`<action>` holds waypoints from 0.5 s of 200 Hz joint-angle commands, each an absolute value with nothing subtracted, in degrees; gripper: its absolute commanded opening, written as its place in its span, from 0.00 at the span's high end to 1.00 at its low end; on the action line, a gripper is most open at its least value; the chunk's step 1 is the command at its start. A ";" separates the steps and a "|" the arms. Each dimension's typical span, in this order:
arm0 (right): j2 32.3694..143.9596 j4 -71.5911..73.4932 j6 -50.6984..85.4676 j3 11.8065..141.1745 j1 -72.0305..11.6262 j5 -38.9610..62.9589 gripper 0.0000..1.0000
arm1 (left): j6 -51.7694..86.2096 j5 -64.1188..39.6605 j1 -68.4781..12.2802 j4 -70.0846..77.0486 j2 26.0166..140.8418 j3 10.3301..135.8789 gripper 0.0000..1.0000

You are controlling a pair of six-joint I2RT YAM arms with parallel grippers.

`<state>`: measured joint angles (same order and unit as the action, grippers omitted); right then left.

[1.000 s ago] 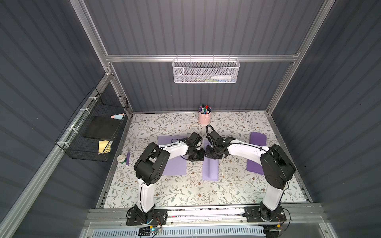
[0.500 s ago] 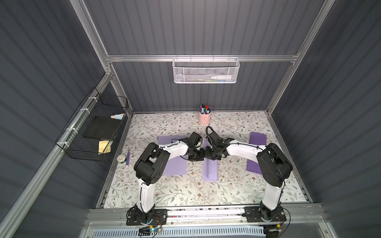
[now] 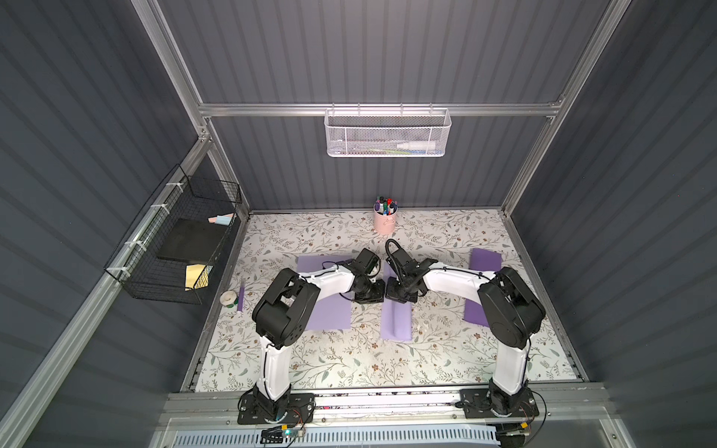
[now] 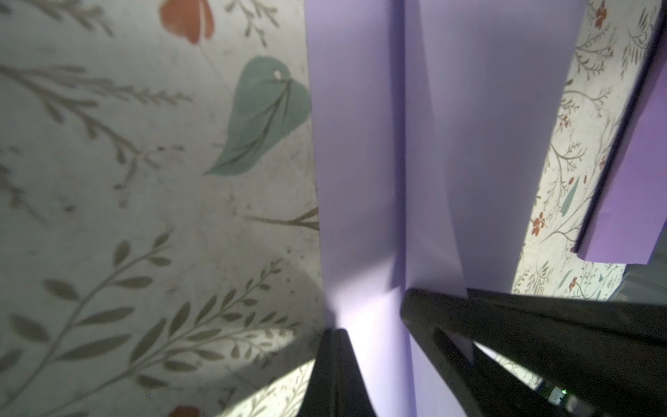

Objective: Fold the rectangular paper in half along the long edge
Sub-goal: Fold the paper at the center of the board.

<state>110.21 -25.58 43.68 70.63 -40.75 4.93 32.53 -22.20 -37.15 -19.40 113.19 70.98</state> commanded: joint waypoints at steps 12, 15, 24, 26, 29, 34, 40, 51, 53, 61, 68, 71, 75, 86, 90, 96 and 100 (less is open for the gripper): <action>111.64 -26.28 45.13 70.94 -40.70 4.83 0.99 | 31.90 -20.57 -37.49 -23.12 116.59 70.31 1.00; 111.58 -26.27 45.17 70.85 -40.74 4.78 0.96 | 31.93 -20.58 -37.52 -23.18 116.55 70.38 1.00; 111.62 -26.28 45.26 70.77 -40.76 4.78 0.91 | 31.96 -20.57 -37.49 -23.20 116.65 70.33 1.00; 111.60 -26.28 45.31 70.80 -40.71 4.80 0.90 | 31.85 -20.57 -37.52 -23.20 116.64 70.34 1.00; 111.63 -26.30 45.29 70.71 -40.77 4.73 0.89 | 31.82 -20.57 -37.53 -23.20 116.63 70.38 1.00; 111.68 -26.28 45.41 70.75 -40.72 4.71 0.87 | 31.84 -20.61 -37.53 -23.24 116.63 70.36 1.00; 111.69 -24.75 45.39 70.61 -40.76 4.62 0.82 | 31.86 -20.58 -37.53 -23.37 116.63 70.35 1.00; 111.71 -24.36 45.57 70.41 -40.72 4.83 0.76 | 31.81 -20.57 -37.53 -23.51 116.63 70.39 1.00; 111.66 -24.30 45.58 70.34 -40.70 4.83 0.75 | 31.75 -20.57 -37.53 -23.54 116.59 70.38 1.00; 111.64 -24.18 45.66 70.09 -40.68 4.92 0.70 | 31.73 -20.56 -37.53 -23.68 116.54 70.49 1.00; 111.73 -24.17 45.74 69.99 -40.68 4.92 0.68 | 31.73 -20.58 -37.53 -23.88 116.46 70.38 1.00; 111.72 -24.17 45.78 69.99 -40.69 4.90 0.67 | 31.75 -20.57 -37.53 -23.93 116.44 70.38 1.00; 111.72 -24.09 45.79 69.84 -40.63 4.99 0.67 | 31.73 -20.63 -37.53 -23.92 116.40 70.40 1.00; 111.73 -23.99 45.87 69.64 -40.53 5.14 0.64 | 31.69 -20.65 -37.53 -24.17 116.30 70.35 1.00; 111.79 -23.95 45.87 69.50 -40.46 5.16 0.61 | 31.72 -20.58 -37.53 -24.17 116.27 70.38 1.00; 111.69 -23.70 46.01 69.23 -40.51 5.27 0.57 | 31.68 -20.57 -37.53 -24.17 116.20 70.38 1.00; 111.63 -23.53 46.12 68.97 -40.41 5.38 0.55 | 31.73 -20.50 -37.53 -24.17 116.19 70.32 1.00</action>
